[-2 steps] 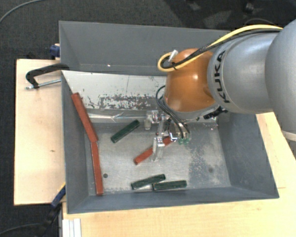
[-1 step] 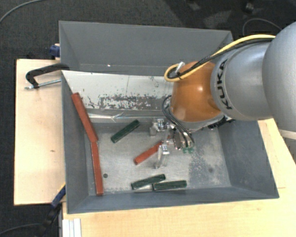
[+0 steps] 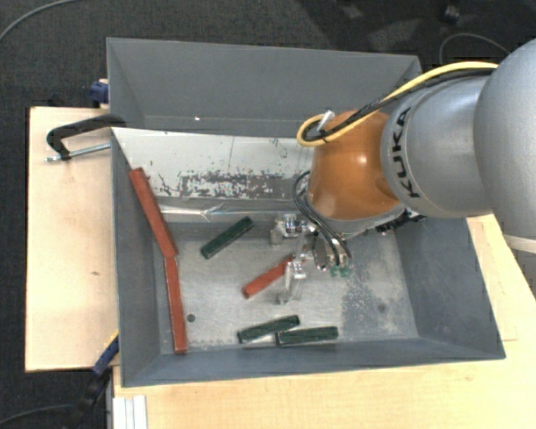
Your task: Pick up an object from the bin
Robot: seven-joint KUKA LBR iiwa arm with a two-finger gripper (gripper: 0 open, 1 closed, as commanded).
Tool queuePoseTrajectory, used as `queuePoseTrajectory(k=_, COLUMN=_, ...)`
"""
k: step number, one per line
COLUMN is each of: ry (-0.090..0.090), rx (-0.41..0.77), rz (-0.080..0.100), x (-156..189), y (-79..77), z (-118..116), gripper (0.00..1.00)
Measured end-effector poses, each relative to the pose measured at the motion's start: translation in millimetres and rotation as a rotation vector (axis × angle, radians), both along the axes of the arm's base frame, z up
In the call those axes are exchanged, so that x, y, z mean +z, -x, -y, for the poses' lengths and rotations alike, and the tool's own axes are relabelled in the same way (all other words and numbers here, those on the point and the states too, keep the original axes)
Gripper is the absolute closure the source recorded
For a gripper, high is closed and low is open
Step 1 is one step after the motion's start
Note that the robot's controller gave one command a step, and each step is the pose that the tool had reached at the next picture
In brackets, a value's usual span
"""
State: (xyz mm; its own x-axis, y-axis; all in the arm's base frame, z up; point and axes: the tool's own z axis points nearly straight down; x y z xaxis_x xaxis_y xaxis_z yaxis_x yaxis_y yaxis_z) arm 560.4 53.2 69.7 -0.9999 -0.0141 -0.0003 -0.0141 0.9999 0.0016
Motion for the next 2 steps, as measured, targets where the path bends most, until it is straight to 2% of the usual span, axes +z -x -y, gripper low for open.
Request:
queuePoseTrajectory(k=1, ry=0.000, rx=0.000, rz=0.000, x=0, y=-0.1, z=0, gripper=1.00)
queuePoseTrajectory(k=2, ry=-0.001, rx=-0.001, rz=0.014, x=96, y=-3.3, z=-1, gripper=1.00)
